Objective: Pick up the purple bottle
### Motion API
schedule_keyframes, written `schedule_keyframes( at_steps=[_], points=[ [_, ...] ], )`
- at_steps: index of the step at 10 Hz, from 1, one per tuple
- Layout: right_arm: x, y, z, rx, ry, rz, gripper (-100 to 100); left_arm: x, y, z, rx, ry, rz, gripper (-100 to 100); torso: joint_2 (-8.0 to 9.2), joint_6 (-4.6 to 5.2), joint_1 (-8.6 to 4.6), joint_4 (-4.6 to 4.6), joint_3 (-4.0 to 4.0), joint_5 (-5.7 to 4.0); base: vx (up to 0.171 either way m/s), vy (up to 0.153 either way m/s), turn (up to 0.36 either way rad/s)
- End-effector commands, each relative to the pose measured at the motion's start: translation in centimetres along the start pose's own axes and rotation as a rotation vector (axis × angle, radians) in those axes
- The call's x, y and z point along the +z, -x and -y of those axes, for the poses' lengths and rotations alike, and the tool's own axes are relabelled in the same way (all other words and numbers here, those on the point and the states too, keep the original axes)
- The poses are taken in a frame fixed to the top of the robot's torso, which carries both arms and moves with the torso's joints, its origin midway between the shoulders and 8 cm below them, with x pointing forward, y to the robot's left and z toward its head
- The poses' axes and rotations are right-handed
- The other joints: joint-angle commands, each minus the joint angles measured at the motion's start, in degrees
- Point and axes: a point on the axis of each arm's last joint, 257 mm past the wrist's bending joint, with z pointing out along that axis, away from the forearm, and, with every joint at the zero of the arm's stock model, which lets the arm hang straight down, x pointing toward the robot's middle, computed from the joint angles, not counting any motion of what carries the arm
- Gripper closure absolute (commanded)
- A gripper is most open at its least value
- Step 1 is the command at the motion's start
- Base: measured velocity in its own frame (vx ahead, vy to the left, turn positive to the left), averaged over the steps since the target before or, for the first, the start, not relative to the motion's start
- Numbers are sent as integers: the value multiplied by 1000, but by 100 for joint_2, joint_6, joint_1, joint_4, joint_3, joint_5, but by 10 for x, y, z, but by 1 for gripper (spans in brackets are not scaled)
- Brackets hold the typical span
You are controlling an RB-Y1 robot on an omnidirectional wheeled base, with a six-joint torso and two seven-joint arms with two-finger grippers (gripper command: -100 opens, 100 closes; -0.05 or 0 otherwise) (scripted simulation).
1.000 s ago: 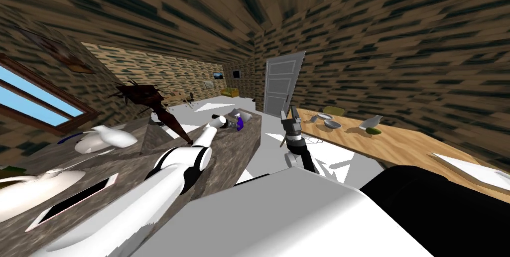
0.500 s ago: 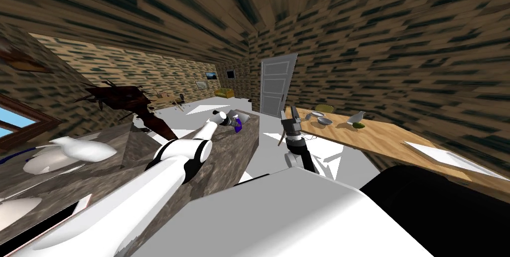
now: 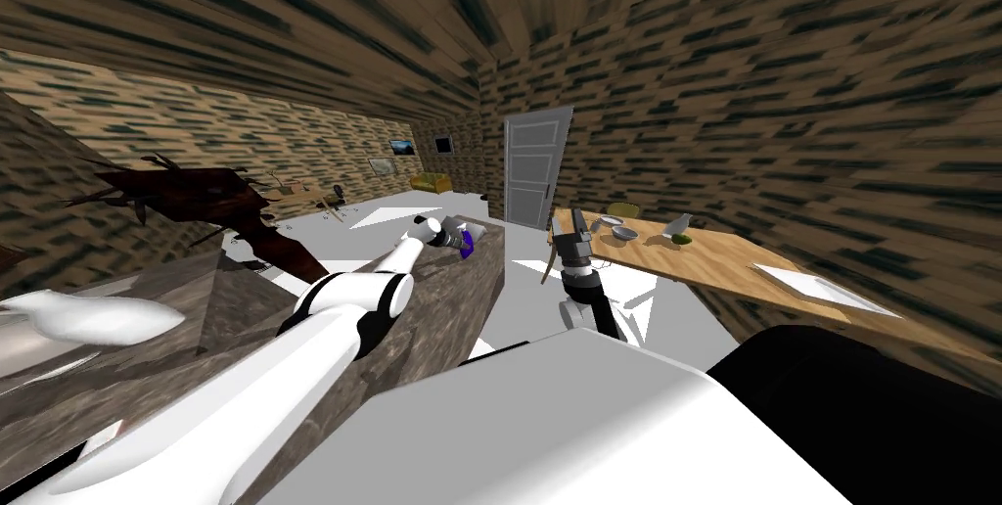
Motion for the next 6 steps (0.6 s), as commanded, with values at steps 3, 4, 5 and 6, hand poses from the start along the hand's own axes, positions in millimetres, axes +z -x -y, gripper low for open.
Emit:
schedule_keyframes(
  at_steps=[3, 4, 5, 6],
  points=[
    [0, 0, 0, 0, 0, 0, 0, -24, 40, 61, -125, -73, -14, -100, 13, -6, 11, 5, 9, 2, -58, 22, -365],
    [0, 0, 0, 0, 0, 0, 0, -26, 44, 65, -127, -80, -12, -100, 13, -4, 9, 4, 8, 2, -40, 12, -222],
    [0, 0, 0, 0, 0, 0, 0, -27, 40, 65, -122, -82, -19, -100, 9, -7, 8, 4, 7, 1, -16, 7, -1],
    [0, 0, 0, 0, 0, 0, 0, -25, 46, 65, -131, -78, -8, -100, 0, -9, 7, 3, 2, 1, 1, -1, 33]
  ],
)
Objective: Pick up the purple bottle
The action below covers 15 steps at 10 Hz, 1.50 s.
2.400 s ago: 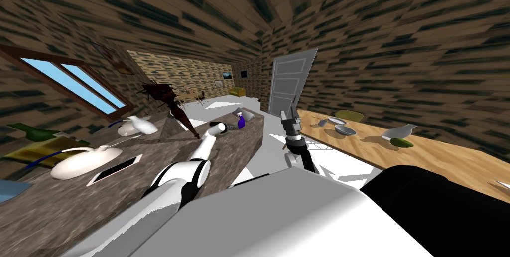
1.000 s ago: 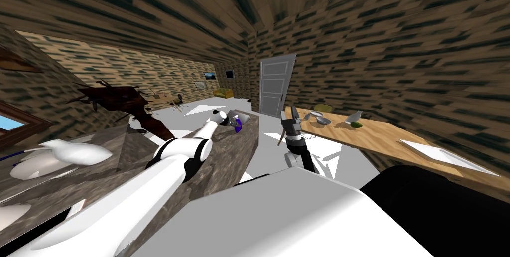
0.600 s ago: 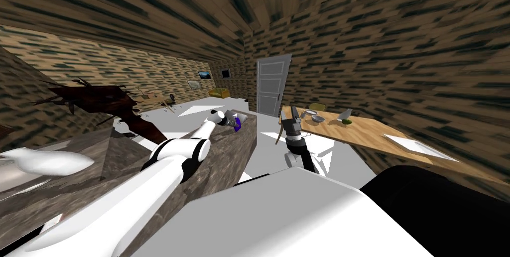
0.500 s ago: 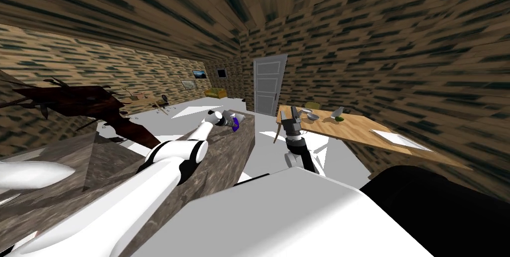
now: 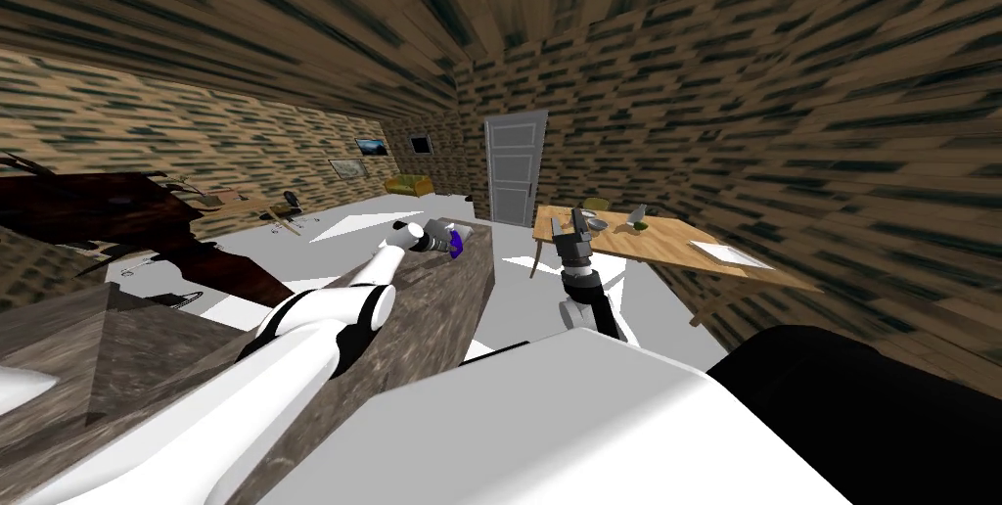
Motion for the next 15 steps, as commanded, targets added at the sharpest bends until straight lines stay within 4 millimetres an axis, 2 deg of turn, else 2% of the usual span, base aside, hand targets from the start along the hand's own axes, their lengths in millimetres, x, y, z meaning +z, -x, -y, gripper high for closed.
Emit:
schedule_keyframes(
  at_steps=[1, 4, 5, 7, 8, 9, 10, 11, 12, 13, 14, 15],
  points=[
    [0, 0, 0, 0, 0, 0, 0, -10, 20, 29, -50, -35, 2, -100, 0, 0, 0, 0, 0, 0, -18, -6, -335],
    [0, 0, 0, 0, 0, 0, 0, -10, 20, 29, -50, -35, 2, -100, 6, -1, 3, 1, 4, 1, -20, 7, -72],
    [0, 0, 0, 0, 0, 0, 0, -22, 37, 56, -95, -71, 1, -100, 2, 0, 2, 1, 1, 0, -27, 1, -308],
    [0, 0, 0, 0, 0, 0, 0, -22, 37, 56, -95, -71, 1, -100, 10, 2, 1, 2, 6, 0, -28, 7, -140],
    [0, 0, 0, 0, 0, 0, 0, -36, 54, 82, -135, -107, 0, -100, 7, -2, 2, 2, 4, 0, -33, -5, -291],
    [0, 0, 0, 0, 0, 0, 0, -36, 55, 82, -136, -107, 1, -100, 10, 5, -1, 2, 5, 0, -36, 3, -239],
    [0, 0, 0, 0, 0, 0, 0, -52, 67, 107, -169, -145, -6, -100, 11, 2, 0, 3, 6, -1, -40, 2, -359],
    [0, 0, 0, 0, 0, 0, 0, -51, 74, 107, -174, -145, 1, -100, 13, 5, 0, 3, 7, 0, -41, 6, -213],
    [0, 0, 0, 0, 0, 0, 0, -64, 91, 128, -208, -177, 2, -100, 14, -1, 3, 3, 8, 0, -51, -4, -355],
    [0, 0, 0, 0, 0, 0, 0, -79, 95, 143, -230, -203, -13, -100, 17, 4, 1, 4, 10, -1, -66, 2, -426],
    [0, 0, 0, 0, 0, 0, 0, -85, 110, 153, -239, -221, 5, -100, 22, 4, 1, 5, 12, 0, -57, 5, -251],
    [0, 0, 0, 0, 0, 0, 0, -100, 127, 169, -267, -252, 7, -100, 21, -1, 5, 5, 13, 1, -50, -12, -345]
  ],
)
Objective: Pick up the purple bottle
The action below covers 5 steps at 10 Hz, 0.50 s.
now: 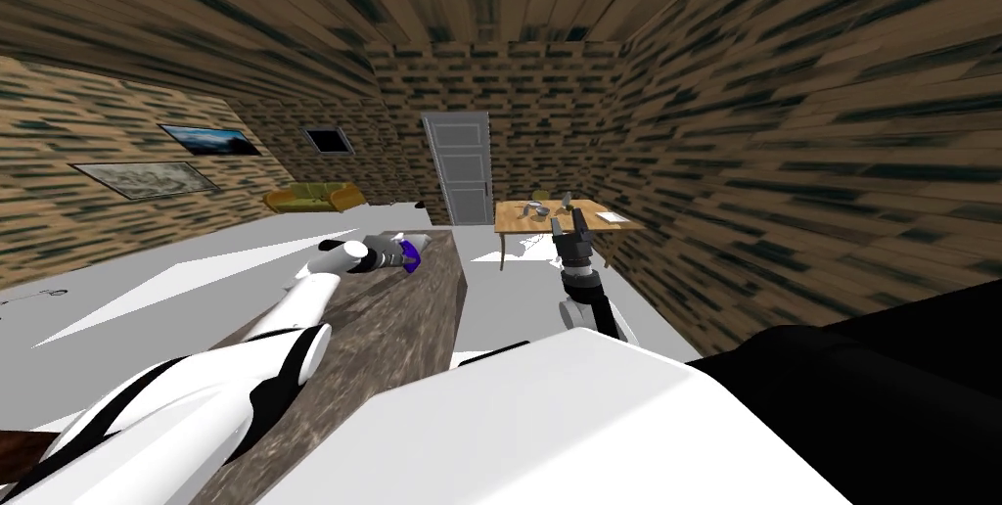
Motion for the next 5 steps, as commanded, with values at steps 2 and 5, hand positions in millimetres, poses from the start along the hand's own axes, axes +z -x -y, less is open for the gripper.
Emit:
schedule_keyframes(
  at_steps=[2, 5],
  points=[
    [0, 0, 0, 0, 0, 0, 0, -5, 6, 10, -5, -18, 0, -100, -5, -2, 0, -1, -3, 0, -25, -4, -173],
    [0, 0, 0, 0, 0, 0, 0, -5, 6, 10, -9, -20, -1, 100, -20, -2, 0, -5, -12, 1, 0, 0, 0]
  ],
)
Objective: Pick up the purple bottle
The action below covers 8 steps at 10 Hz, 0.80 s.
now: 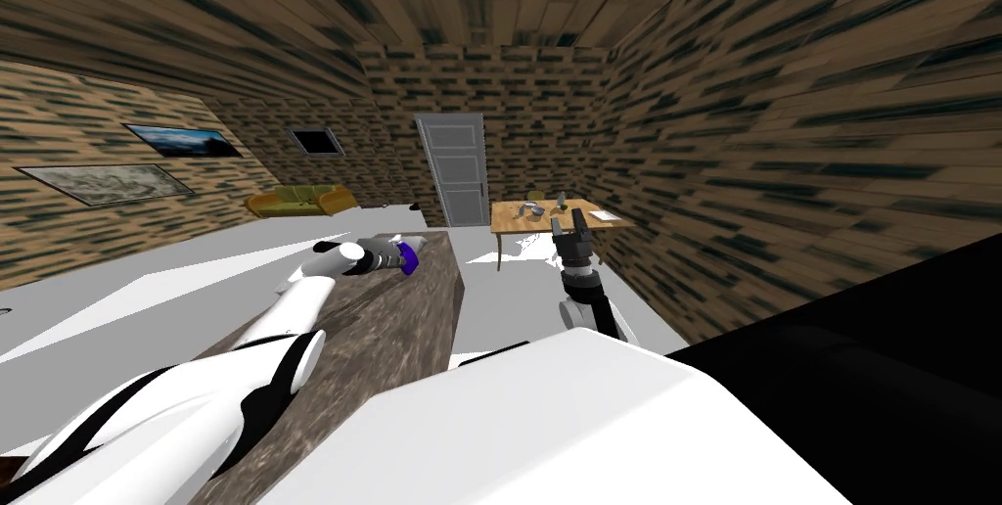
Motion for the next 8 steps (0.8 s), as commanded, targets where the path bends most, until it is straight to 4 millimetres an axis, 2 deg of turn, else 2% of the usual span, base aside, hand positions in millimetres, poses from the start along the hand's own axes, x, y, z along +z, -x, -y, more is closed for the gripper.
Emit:
schedule_keyframes(
  at_steps=[1, 2, 3, 4, 5, 6, 7, 8],
  points=[
    [0, 0, 0, 0, 0, 0, 0, 0, 0, 0, 0, 0, 0, 100, 0, 0, 0, 0, 0, 0, 0, 0, 0],
    [0, 0, 0, 0, 0, 0, 0, 0, 0, 0, 0, 0, 0, 100, 0, 0, 1, 0, 0, 0, 0, 0, 0],
    [0, 0, 0, 0, 0, 0, 0, 0, 0, 0, 1, 0, 0, 0, 0, -1, 1, 0, 0, 0, 0, 0, 0],
    [0, 0, 0, 0, 0, 0, 0, 9, -11, -22, 24, 31, 0, 100, 0, -1, 1, 0, 0, 0, 33, 0, 376],
    [0, 0, 0, 0, 0, 0, 0, 17, -20, -44, 53, 58, 2, 100, -7, -19, 5, 1, -2, -1, 71, 3, 461],
    [0, 0, 0, 0, 0, 0, 0, 20, -22, -52, 55, 70, -1, 100, -20, -12, 8, -5, -11, 2, 63, -1, 347],
    [0, 0, 0, 0, 0, 0, 0, 29, -29, -78, 86, 102, 4, 100, -20, -16, 9, -5, -12, 3, 61, 9, 400],
    [0, 0, 0, 0, 0, 0, 0, 29, -33, -82, 89, 108, -1, 100, -23, -13, 11, -4, -13, 2, 45, 6, 165]
  ],
)
